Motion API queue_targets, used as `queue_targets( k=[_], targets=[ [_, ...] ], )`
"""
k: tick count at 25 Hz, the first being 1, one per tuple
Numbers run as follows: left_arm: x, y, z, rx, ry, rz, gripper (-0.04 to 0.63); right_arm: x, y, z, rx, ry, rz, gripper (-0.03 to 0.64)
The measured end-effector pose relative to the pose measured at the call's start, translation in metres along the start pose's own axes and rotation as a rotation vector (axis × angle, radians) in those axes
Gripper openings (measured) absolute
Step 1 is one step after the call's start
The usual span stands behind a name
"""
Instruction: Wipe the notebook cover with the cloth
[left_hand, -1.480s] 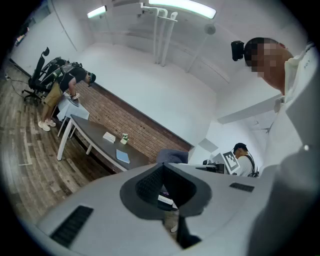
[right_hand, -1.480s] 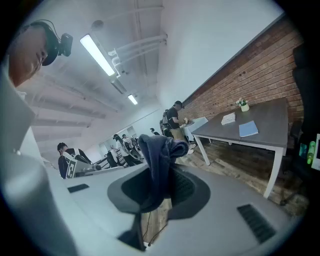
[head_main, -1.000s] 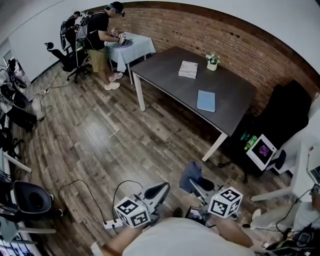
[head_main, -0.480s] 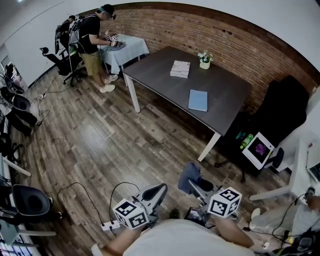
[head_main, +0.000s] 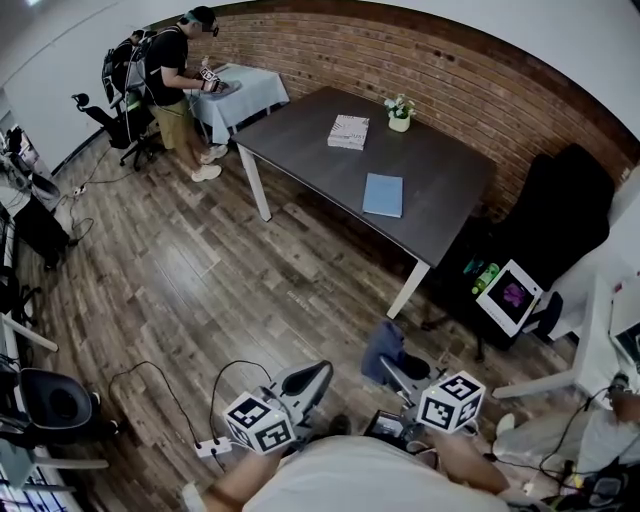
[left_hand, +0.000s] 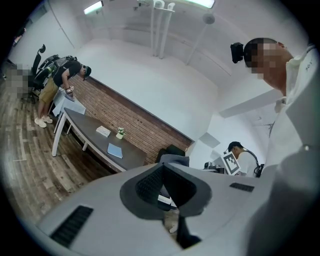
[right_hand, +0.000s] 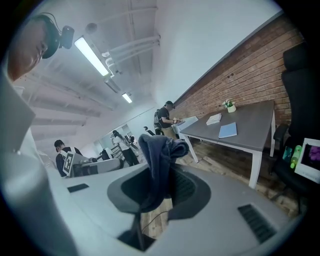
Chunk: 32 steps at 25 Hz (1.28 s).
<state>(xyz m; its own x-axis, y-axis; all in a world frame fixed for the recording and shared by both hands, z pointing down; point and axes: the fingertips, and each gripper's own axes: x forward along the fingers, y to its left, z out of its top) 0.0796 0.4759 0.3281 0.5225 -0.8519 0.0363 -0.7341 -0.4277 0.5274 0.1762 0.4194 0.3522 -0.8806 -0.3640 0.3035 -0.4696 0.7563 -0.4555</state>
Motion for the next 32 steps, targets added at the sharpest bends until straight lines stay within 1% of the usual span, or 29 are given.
queue_targets(
  k=[6, 10, 14, 19, 24, 32],
  targets=[
    [0.008, 0.015, 0.003, -0.004, 0.013, 0.004, 0.008, 0.011, -0.010, 0.000, 0.014, 0.013, -0.006, 0.091],
    [0.020, 0.034, 0.012, -0.010, 0.021, -0.019, 0.008, 0.028, -0.018, 0.005, 0.017, 0.024, -0.023, 0.091],
    [0.037, 0.063, 0.024, -0.017, 0.041, -0.048, 0.009, 0.055, -0.031, 0.019, 0.033, 0.020, -0.052, 0.091],
    [0.061, 0.105, 0.054, -0.018, 0.059, -0.089, 0.008, 0.099, -0.043, 0.045, 0.038, 0.026, -0.078, 0.091],
    [0.077, 0.143, 0.084, -0.018, 0.088, -0.124, 0.009, 0.139, -0.050, 0.073, 0.049, 0.011, -0.111, 0.091],
    [0.092, 0.196, 0.118, -0.021, 0.108, -0.167, 0.009, 0.195, -0.059, 0.099, 0.062, -0.006, -0.149, 0.091]
  ],
)
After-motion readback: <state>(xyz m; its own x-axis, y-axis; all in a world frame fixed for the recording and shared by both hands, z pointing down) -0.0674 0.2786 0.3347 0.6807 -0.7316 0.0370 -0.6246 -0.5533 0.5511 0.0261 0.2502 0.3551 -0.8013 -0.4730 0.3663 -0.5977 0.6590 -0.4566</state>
